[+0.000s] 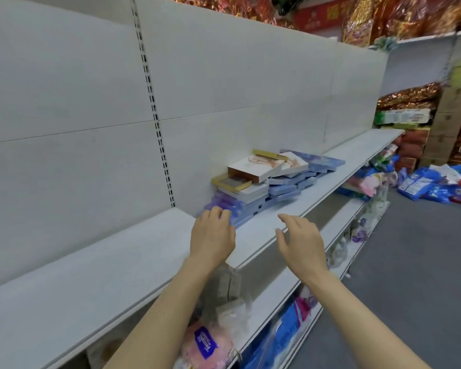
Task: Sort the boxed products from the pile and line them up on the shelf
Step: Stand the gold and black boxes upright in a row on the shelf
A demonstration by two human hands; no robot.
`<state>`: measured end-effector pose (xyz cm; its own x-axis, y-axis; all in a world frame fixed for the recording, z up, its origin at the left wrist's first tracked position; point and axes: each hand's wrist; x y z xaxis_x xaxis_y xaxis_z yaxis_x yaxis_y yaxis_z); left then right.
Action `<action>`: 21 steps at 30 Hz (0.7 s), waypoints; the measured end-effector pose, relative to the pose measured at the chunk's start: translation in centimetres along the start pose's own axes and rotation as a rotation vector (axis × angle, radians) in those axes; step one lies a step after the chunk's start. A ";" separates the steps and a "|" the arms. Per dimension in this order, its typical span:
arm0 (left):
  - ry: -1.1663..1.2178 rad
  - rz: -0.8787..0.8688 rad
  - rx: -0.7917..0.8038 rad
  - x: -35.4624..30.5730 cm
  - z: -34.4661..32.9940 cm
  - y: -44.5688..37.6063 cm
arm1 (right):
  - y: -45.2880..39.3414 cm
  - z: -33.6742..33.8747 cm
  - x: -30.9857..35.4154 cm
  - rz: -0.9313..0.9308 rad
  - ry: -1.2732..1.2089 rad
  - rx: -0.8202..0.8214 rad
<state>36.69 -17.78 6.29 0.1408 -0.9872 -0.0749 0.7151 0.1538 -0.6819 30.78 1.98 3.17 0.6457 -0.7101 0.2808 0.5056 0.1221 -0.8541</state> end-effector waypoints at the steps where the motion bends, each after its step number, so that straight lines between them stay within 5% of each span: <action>1: -0.002 0.007 0.010 -0.1 -1.1 -1.2 | -0.9 -0.7 -0.9 -0.006 0.005 0.004; 6: 0.013 0.090 0.107 0.4 -6.3 -7.0 | -4.5 -4.1 -5.5 -0.029 0.025 0.017; 11: 0.462 0.714 0.382 2.3 -11.9 -12.8 | -7.8 -7.8 -9.5 -0.020 0.008 0.032; 15: 0.937 1.188 0.266 2.2 -14.5 -16.4 | -10.5 -11.5 -12.7 -0.010 -0.035 0.064; 21: 1.025 1.381 0.060 2.3 -19.4 -20.2 | -15.6 -17.1 -18.1 0.027 -0.102 0.143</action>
<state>9.27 -23.96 5.79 0.1821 0.2486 -0.9513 0.4761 0.8242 0.3065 1.42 1.11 3.93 0.7114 -0.6318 0.3079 0.5586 0.2426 -0.7931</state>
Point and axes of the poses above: each hand's wrist, its own y-axis away from the middle knuckle, its own z-axis out of the back of the hand, x = y × z, and after that the axes turned 11 degrees about -x, right-handed
